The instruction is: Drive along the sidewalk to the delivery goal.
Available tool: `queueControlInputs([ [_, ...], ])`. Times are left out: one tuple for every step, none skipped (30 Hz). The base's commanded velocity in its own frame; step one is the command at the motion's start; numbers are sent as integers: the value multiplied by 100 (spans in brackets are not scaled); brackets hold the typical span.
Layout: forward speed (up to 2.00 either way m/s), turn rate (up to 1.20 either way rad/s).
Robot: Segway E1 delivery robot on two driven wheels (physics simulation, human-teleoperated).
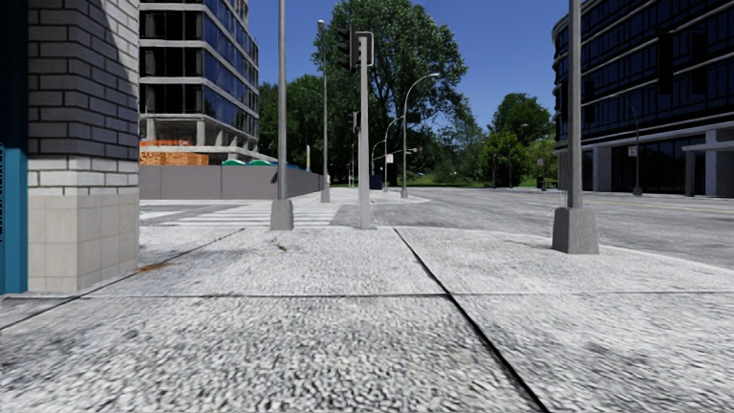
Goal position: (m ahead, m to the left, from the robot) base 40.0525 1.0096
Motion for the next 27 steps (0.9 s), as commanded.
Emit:
queueControlInputs([
  [200,50],
  [200,77],
  [200,98],
  [200,108],
  [200,110],
  [200,102],
  [200,83],
  [200,83],
  [200,67],
  [200,17],
  [200,3],
  [200,0],
  [200,0],
  [200,0],
  [200,0],
  [200,0],
  [200,0],
  [200,10],
  [200,10],
  [200,39],
  [200,65],
  [200,83],
  [200,104],
  [200,104],
  [200,113],
  [200,115],
  [200,113],
])
